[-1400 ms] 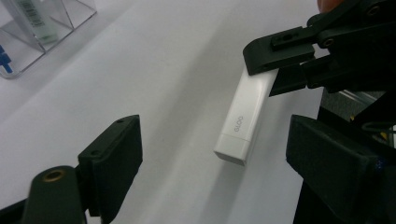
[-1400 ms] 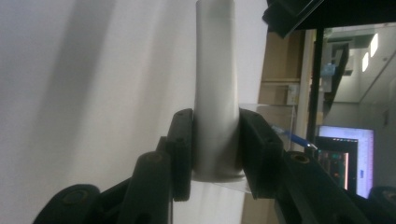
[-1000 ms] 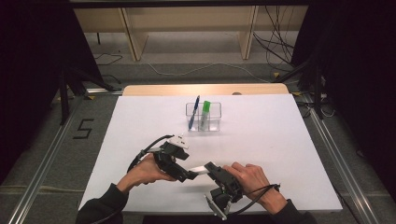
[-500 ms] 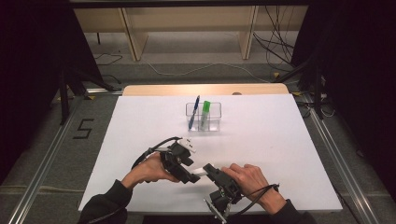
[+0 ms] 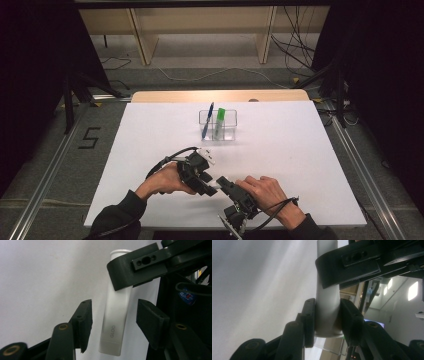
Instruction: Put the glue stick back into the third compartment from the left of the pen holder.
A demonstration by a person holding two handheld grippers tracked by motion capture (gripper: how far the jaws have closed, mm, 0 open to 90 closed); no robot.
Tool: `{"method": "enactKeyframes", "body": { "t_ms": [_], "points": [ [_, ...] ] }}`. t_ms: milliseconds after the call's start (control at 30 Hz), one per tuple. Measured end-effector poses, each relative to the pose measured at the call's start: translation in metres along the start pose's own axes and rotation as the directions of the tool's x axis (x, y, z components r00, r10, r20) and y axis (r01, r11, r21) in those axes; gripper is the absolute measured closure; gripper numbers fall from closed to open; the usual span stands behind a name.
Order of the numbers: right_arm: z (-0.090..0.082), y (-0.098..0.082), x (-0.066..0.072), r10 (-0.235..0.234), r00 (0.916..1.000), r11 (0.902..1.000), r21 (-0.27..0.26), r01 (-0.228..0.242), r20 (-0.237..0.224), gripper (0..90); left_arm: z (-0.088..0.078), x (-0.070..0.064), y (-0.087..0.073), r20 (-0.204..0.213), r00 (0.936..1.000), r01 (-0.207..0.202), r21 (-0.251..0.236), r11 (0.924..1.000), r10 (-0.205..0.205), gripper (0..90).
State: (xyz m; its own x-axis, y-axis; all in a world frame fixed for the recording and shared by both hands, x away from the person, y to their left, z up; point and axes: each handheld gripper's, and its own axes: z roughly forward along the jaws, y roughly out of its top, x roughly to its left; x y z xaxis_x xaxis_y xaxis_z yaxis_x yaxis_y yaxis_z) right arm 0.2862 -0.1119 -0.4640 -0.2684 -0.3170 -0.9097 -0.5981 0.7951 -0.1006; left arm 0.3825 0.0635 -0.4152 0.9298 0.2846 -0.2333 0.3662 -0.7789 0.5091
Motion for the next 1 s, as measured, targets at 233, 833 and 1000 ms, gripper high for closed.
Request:
{"method": "enactKeyframes", "body": {
  "t_ms": [233, 833, 1000],
  "points": [
    [0.0003, 0.0009, 0.0011, -0.008, 1.0000, 1.0000, -0.003, 0.008, -0.001, 67.6, 0.0018, -0.0010, 0.0021, 0.017, 0.9997, -0.016, 0.001, 0.9999, 0.016, 52.9],
    [-0.0003, 0.0017, 0.0022, -0.009, 0.9999, 0.9998, -0.016, 0.008, -0.007, 67.6, 0.0051, 0.0013, 0.0056, 0.043, 0.9985, -0.037, 0.044, 0.9983, 0.035, 64.6],
    [-0.0002, 0.0019, 0.0028, -0.008, 0.9999, 0.9998, -0.018, 0.008, -0.009, 67.6, 0.0062, 0.0025, 0.0065, 0.051, 0.9982, -0.036, 0.054, 0.9979, 0.033, 66.4]
  ]
}}
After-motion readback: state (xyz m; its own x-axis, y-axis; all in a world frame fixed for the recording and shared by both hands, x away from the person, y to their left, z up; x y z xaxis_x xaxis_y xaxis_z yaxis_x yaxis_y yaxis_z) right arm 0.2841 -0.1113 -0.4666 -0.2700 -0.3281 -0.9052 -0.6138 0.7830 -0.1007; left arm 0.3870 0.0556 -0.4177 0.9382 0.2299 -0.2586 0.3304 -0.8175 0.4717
